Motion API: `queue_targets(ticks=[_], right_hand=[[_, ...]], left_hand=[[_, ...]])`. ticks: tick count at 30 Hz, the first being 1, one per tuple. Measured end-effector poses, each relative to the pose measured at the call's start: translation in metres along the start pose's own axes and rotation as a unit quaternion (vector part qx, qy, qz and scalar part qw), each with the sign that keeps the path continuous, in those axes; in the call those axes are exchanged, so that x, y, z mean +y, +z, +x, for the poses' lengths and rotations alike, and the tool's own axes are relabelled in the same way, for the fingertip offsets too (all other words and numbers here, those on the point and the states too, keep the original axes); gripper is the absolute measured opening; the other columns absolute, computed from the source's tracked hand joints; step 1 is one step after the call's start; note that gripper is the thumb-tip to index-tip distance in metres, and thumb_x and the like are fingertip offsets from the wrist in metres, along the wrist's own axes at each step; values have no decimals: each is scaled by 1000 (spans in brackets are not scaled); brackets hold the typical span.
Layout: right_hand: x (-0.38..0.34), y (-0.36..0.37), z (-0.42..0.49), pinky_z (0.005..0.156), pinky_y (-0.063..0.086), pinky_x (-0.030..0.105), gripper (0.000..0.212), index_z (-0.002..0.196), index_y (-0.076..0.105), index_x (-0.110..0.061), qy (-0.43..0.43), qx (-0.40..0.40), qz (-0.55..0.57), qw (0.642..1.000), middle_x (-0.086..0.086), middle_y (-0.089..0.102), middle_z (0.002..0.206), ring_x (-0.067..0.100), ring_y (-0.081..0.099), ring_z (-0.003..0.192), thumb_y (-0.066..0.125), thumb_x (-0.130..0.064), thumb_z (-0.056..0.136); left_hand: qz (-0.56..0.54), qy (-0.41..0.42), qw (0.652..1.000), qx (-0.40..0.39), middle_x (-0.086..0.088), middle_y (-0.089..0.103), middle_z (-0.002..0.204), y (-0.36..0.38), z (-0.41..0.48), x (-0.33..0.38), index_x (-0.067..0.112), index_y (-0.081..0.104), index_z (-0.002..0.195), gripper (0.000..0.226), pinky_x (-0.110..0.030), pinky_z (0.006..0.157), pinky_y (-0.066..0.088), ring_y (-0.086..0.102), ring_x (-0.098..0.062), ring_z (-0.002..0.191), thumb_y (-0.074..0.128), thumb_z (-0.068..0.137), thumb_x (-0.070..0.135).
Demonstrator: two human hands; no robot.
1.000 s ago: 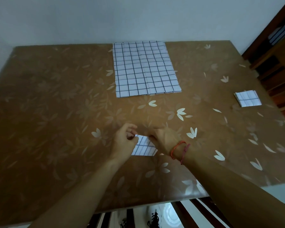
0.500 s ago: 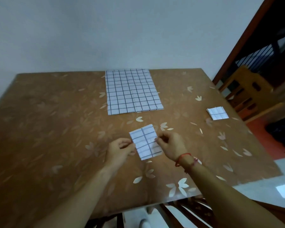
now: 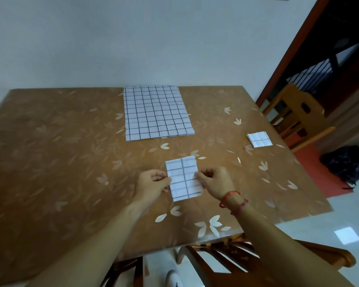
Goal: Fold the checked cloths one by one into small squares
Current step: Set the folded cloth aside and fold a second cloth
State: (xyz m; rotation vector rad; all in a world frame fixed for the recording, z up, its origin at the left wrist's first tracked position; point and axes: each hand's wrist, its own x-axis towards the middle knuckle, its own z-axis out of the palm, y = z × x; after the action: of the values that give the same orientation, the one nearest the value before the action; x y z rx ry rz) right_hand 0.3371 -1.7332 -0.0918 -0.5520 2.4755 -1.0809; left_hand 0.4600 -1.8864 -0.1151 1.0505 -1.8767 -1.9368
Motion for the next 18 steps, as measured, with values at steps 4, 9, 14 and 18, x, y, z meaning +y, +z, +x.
queue_targets(ticks=[4, 9, 14, 18], right_hand=[[6, -2, 3, 52, 42, 12, 14, 84, 74, -11, 23, 3, 12, 1000, -6, 64, 69, 3, 58, 59, 66, -23, 88], [17, 0, 10, 68, 60, 37, 13, 78, 73, -7, 38, -3, 38, 999, 4, 72, 76, 21, 69, 72, 70, -18, 84], [40, 6, 21, 70, 58, 46, 13, 72, 70, -8, 68, 0, 42, 997, 9, 72, 77, 26, 69, 76, 74, -17, 80], [68, 15, 34, 71, 59, 43, 10, 74, 73, -15, 103, -12, 58, 993, -3, 73, 74, 16, 70, 73, 77, -24, 75]], left_hand=[[5, -11, 1000, 7, -9, 73, 76, 6, 4, -1, 4, 68, 82, 5, -27, 58, 54, 68, -21, 59, 72, 80, 1], [6, -29, 999, 21, -6, 72, 71, 14, 10, -10, 7, 67, 77, 10, -31, 59, 57, 69, -21, 58, 73, 79, -1], [17, -48, 998, 32, -4, 69, 69, 29, 18, -23, 11, 66, 73, 17, -28, 54, 55, 68, -19, 55, 70, 79, -5], [34, -67, 996, 46, -3, 69, 70, 44, 28, -40, 15, 66, 71, 20, -32, 58, 57, 67, -17, 55, 72, 77, -3]])
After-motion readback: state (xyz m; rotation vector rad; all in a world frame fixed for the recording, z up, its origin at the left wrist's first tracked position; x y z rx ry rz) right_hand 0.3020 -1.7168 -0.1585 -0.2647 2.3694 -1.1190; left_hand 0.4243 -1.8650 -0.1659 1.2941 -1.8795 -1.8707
